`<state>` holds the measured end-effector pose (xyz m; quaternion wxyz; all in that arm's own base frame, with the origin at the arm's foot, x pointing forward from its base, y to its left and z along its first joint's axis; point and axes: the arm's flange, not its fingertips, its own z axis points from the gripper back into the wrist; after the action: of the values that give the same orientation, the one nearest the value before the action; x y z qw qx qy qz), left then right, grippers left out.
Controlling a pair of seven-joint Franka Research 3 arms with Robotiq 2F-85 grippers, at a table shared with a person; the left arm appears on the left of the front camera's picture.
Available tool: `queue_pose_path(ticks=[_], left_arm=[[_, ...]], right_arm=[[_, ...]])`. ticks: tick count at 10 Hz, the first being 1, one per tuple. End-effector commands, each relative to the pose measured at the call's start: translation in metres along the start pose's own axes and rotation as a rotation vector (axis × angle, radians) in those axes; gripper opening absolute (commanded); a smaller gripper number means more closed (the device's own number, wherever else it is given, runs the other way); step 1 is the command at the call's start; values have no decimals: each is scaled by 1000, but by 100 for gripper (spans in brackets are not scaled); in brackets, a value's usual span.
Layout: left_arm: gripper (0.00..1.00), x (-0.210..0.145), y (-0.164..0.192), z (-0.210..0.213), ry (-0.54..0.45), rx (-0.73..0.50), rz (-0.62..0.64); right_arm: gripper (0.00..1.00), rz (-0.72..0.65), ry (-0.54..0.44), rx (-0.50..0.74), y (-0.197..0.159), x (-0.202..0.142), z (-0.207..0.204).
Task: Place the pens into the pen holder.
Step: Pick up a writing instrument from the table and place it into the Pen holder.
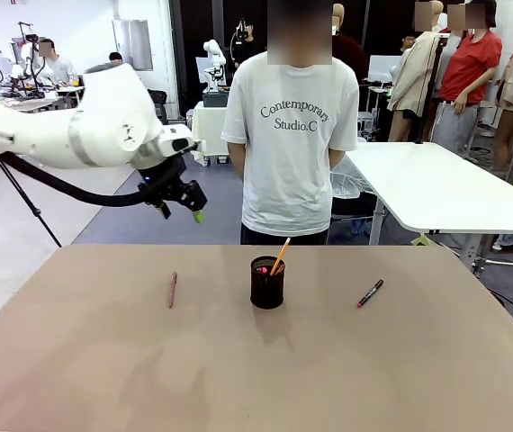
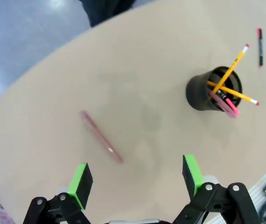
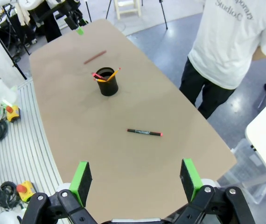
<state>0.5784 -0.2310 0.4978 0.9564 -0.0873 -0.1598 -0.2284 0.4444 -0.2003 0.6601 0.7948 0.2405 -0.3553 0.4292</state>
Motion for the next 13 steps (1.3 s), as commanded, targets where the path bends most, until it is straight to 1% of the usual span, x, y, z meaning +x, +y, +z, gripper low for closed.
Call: queue_pose_path(ticks=[1, 2, 3, 5, 7, 8, 9, 13], left_arm=[[100, 13, 6, -41, 103, 30, 30], [100, 10, 9, -56, 135, 16, 43], [100, 4, 11, -67, 138, 17, 54], [100, -18, 12, -86, 150, 53, 93], [100, -41, 19, -104, 154, 30, 160], [100, -41, 12, -101, 84, -7, 132], [100, -24, 17, -104, 174, 11, 112], [100, -28, 15, -108, 162, 6, 121]], right_arm=[[100, 11, -8, 0, 3, 1, -1], [100, 11, -8, 0, 3, 1, -1], [100, 11, -8, 0, 3, 1, -1], [100, 11, -8, 0, 3, 1, -1], [100, 11, -8, 0, 3, 1, -1], [100, 11, -8, 0, 3, 1, -1], [100, 11, -8, 0, 3, 1, -1], [100, 11, -8, 0, 3, 1, -1]])
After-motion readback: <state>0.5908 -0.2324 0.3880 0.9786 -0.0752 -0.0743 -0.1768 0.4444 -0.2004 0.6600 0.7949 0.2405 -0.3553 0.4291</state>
